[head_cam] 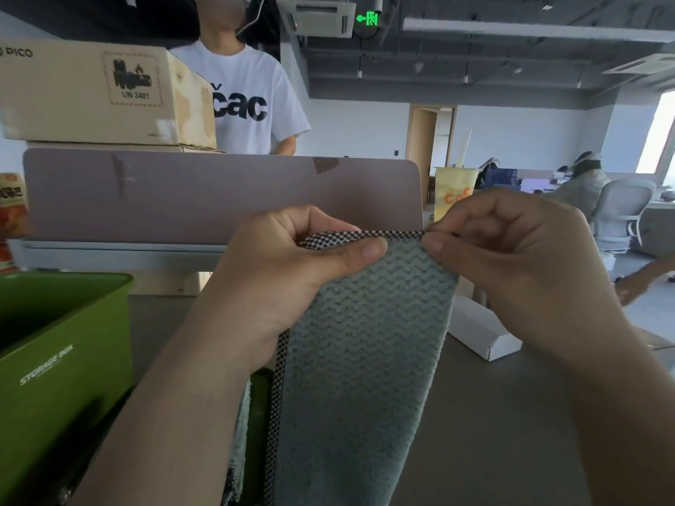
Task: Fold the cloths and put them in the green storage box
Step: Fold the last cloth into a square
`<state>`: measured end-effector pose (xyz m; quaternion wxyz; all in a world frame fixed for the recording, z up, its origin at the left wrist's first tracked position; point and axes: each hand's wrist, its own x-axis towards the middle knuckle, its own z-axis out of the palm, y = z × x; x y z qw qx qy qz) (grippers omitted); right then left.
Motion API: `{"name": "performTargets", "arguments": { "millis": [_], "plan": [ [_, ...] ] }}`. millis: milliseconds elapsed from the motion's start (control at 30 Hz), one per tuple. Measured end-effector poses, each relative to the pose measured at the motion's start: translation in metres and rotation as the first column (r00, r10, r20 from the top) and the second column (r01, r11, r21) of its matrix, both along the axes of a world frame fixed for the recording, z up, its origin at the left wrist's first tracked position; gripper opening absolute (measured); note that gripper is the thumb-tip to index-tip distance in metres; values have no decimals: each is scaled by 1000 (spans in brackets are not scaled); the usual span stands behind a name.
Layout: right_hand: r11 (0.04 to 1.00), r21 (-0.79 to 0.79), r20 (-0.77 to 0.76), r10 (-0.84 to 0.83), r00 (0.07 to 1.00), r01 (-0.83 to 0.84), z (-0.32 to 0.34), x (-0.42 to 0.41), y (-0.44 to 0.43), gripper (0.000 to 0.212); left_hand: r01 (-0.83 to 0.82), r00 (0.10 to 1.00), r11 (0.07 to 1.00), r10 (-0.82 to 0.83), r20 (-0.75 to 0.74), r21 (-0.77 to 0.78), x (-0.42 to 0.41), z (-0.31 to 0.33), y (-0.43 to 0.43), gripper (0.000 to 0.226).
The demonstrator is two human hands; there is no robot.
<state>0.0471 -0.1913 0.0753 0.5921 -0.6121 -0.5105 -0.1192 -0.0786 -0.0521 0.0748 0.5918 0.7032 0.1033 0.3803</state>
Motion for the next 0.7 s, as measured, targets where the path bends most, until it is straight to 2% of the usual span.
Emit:
{"name": "performTargets", "arguments": {
  "millis": [133, 200, 300, 367, 433, 533, 600, 700],
  "plan": [
    [997, 64, -100, -37, 994, 44, -1, 0, 6, 12, 17, 1000, 999, -17, 9, -37, 5, -4, 1, 42],
    [991, 96, -147, -74, 986, 89, -3, -1, 9, 12, 84, 995, 994, -87, -38, -75, 6, -6, 3, 43],
    [981, 145, -265, -89, 960, 131, -6, 1, 13, 11, 187, 973, 974, -202, -110, -130, 6, -9, 6, 32],
    [981, 190, -440, 50, 897, 39, -7, 4, 14, 11, 155, 981, 973, -172, -88, -169, 8, -10, 8, 29],
    [971, 176, -586, 237, 775, -163, -9, 8, 15, 21, 143, 985, 966, -159, -60, -215, 10, -11, 10, 33],
    [929, 44, -642, 307, 703, -366, -13, 9, 16, 26, 139, 985, 955, -159, -59, -261, 12, -12, 12, 41],
    [927, 64, -636, 324, 701, -370, -14, 9, 17, 22, 133, 986, 952, -155, -61, -275, 13, -14, 15, 40],
    [938, 152, -640, 333, 693, -311, -12, 7, 16, 20, 253, 964, 931, -266, -13, -263, 15, -16, 20, 23]
  ]
}}
